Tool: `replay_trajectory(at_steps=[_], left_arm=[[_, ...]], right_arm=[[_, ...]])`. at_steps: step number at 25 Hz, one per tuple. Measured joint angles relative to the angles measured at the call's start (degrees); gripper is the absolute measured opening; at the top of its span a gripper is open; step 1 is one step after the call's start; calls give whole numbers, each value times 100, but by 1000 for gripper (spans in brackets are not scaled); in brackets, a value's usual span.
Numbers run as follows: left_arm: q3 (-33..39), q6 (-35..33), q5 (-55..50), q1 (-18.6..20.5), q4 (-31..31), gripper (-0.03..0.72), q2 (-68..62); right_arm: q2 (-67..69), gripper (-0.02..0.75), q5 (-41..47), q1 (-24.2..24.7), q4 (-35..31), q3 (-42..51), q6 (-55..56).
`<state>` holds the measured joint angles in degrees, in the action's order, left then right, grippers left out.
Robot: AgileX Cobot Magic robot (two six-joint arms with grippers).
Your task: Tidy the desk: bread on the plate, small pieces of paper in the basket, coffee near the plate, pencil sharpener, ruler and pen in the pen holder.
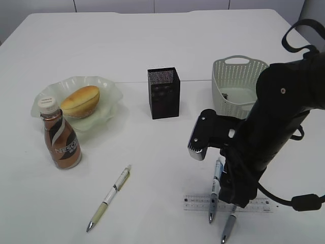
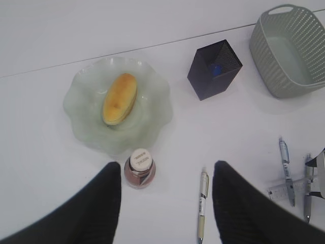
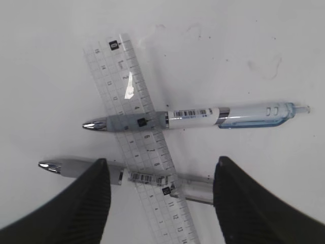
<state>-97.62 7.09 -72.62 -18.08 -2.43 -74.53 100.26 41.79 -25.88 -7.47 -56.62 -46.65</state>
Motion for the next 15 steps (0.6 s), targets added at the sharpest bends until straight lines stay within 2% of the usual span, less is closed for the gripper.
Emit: replay_trajectory(at_steps=[15], left_arm=[[0, 0, 0, 0, -23, 416, 0]], right_arm=[[262, 500, -60, 0, 0, 0, -32]])
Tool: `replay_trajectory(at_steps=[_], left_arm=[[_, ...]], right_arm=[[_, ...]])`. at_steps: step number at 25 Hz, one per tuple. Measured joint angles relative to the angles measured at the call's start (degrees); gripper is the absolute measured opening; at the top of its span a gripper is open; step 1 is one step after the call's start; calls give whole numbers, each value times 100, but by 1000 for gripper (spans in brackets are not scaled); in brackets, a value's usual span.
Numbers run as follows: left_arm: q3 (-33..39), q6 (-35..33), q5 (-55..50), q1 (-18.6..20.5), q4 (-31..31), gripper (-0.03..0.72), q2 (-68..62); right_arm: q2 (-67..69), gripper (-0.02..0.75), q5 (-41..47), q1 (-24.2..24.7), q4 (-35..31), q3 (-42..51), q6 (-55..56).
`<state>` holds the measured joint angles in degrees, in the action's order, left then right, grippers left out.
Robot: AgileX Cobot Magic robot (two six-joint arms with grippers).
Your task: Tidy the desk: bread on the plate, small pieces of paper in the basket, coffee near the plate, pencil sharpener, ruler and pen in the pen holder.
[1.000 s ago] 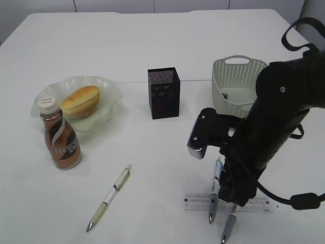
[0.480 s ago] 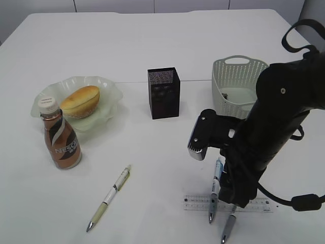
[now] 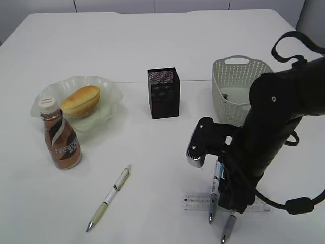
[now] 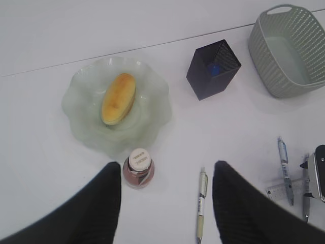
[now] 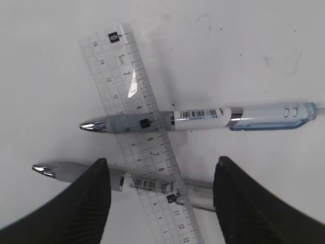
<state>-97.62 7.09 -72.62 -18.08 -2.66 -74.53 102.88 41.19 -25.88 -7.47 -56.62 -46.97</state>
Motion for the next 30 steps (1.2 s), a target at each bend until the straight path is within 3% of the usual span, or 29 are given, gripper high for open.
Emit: replay_trajectory(at_steps=[30], left_arm=[[0, 0, 0, 0, 0, 416, 0]], right_arm=[[223, 500, -230, 0, 80, 0, -10]])
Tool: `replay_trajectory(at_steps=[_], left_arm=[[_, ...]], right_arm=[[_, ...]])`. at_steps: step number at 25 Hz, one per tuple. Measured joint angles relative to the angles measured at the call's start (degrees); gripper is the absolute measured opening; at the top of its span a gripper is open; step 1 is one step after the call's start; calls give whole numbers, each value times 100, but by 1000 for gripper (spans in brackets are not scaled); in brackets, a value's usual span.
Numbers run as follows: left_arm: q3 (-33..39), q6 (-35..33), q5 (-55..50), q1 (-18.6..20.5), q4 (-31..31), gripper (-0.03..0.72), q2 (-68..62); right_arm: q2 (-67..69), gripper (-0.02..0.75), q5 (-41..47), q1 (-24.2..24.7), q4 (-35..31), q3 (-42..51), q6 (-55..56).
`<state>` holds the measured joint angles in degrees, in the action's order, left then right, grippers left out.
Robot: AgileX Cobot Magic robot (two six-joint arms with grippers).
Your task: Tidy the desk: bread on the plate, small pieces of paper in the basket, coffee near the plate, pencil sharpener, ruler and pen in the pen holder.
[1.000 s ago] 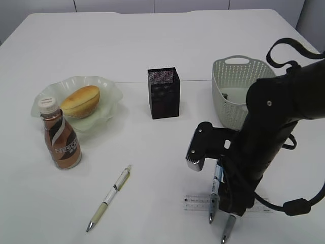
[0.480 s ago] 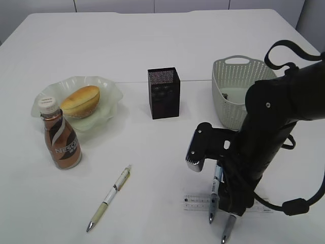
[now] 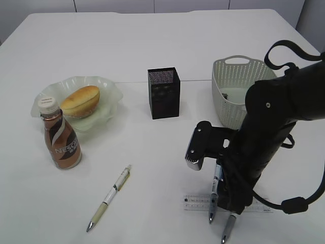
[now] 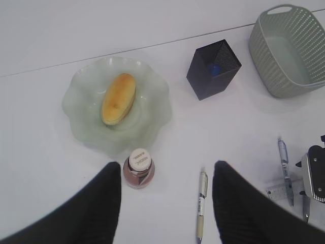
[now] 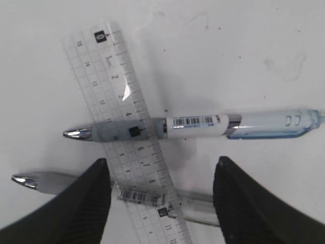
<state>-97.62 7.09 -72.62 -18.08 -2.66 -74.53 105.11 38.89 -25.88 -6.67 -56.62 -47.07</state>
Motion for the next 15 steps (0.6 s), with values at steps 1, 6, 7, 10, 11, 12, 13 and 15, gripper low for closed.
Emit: replay_trajectory(at_steps=[1, 6, 7, 10, 11, 12, 13, 15], left_arm=[[0, 0, 0, 0, 0, 416, 0], [0, 0, 0, 0, 0, 416, 0], [0, 0, 0, 0, 0, 416, 0], [0, 0, 0, 0, 0, 416, 0], [0, 0, 0, 0, 0, 416, 0], [0, 0, 0, 0, 0, 416, 0], [0, 0, 0, 0, 0, 416, 0], [0, 0, 0, 0, 0, 416, 0]], right_arm=[[0, 500, 0, 0, 0, 0, 0], [0, 500, 0, 0, 0, 0, 0], [0, 500, 0, 0, -27, 0, 0], [0, 500, 12, 0, -79, 0, 0], [0, 500, 60, 0, -89, 0, 0], [0, 500, 88, 0, -89, 0, 0], [0, 500, 116, 0, -89, 0, 0], [0, 500, 127, 0, -91, 0, 0]])
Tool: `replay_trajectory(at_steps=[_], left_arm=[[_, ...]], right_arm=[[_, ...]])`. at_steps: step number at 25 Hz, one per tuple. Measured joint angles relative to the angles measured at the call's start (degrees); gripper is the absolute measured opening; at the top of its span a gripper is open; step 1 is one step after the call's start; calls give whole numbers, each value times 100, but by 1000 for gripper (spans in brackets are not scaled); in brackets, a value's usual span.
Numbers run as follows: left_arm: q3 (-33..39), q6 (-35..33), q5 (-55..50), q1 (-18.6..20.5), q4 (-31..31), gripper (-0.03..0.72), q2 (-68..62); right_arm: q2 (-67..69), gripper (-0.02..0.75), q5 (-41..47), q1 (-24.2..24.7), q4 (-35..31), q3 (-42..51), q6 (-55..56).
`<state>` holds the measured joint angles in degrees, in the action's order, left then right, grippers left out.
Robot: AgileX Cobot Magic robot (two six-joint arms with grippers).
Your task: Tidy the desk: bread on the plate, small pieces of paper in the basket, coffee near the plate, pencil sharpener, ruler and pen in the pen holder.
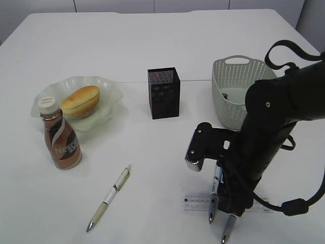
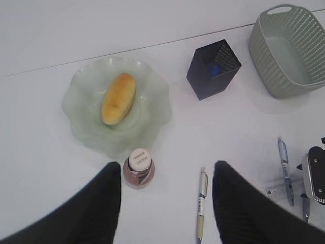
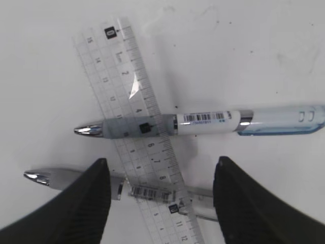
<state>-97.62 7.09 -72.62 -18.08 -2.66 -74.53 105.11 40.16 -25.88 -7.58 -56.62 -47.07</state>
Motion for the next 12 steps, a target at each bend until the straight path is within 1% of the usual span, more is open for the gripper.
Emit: replay_trajectory(at_steps=[12], left_arm=[[0, 0, 0, 0, 0, 416, 0]], right_arm=[[131, 500, -9, 0, -10, 0, -62]])
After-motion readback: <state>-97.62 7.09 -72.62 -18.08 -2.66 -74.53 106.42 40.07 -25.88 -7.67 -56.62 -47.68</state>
